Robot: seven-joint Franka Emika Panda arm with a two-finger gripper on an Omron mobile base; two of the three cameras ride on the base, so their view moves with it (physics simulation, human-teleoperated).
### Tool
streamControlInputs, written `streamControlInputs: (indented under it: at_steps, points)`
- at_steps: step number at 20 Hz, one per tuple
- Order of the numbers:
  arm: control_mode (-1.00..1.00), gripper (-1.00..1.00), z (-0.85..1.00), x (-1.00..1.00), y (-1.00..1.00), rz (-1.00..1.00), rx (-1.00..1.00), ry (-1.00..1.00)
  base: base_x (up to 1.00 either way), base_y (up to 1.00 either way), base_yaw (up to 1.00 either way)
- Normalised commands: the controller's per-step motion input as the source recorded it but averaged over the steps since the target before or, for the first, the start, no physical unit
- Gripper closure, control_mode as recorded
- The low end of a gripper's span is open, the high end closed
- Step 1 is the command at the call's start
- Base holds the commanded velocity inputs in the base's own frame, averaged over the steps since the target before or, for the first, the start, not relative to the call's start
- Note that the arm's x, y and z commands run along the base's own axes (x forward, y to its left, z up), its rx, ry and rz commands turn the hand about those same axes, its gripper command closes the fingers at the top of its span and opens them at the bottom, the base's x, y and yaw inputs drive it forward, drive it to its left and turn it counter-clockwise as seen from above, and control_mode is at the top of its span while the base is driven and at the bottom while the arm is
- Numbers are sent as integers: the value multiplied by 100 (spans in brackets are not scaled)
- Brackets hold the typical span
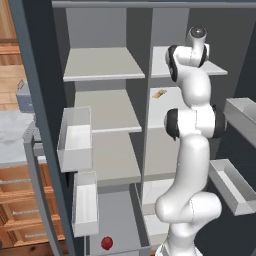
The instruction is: Take the pear and tangerine from the fridge shelf and place them in the freezer drawer to begin freezing them.
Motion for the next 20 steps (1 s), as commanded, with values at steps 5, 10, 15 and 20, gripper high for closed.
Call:
streamControlInputs:
  at_steps: [5,10,15,20]
  points:
    - [-100,100,-11,18,-5,2,0,-9,0,0,0]
    - [-100,100,-4,-12,-1,2,0,-22,0,0,0]
    - [-100,100,-1,-68,2,1,0,-13,0,0,0]
    - [-100,100,-9,-100,26,0,1,0,0,0,0]
